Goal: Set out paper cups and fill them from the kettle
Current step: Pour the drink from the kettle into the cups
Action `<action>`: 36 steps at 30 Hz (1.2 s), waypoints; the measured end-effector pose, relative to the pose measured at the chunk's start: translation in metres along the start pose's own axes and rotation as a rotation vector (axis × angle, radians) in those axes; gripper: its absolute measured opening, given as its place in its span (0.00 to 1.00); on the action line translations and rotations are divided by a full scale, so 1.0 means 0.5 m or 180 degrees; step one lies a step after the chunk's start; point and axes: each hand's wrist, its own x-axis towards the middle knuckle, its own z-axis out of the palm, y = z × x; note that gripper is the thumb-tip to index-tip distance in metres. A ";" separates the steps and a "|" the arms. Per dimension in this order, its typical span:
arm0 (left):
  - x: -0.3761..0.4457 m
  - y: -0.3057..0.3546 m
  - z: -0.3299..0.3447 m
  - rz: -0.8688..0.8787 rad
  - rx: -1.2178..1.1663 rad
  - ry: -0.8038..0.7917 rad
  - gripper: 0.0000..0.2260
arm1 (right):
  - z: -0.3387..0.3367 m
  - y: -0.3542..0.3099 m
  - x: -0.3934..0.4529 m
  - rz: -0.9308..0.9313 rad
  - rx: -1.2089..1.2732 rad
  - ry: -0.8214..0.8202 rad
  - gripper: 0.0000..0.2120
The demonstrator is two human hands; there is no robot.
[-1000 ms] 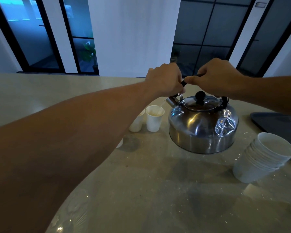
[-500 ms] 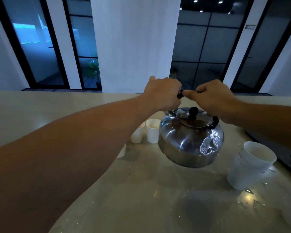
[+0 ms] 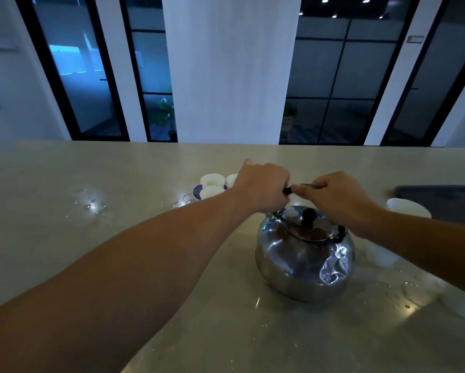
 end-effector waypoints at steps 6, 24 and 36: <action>-0.053 -0.002 0.017 -0.0066 0.0051 -0.0075 0.05 | 0.026 0.004 -0.045 -0.0094 -0.0045 -0.0041 0.26; -0.075 -0.023 0.078 -0.0169 -0.0205 0.0093 0.08 | 0.075 0.043 -0.047 -0.0215 0.0001 0.0080 0.23; -0.062 0.002 0.046 -0.0193 0.0181 -0.0207 0.11 | 0.094 0.048 -0.057 -0.0268 0.0372 0.0317 0.22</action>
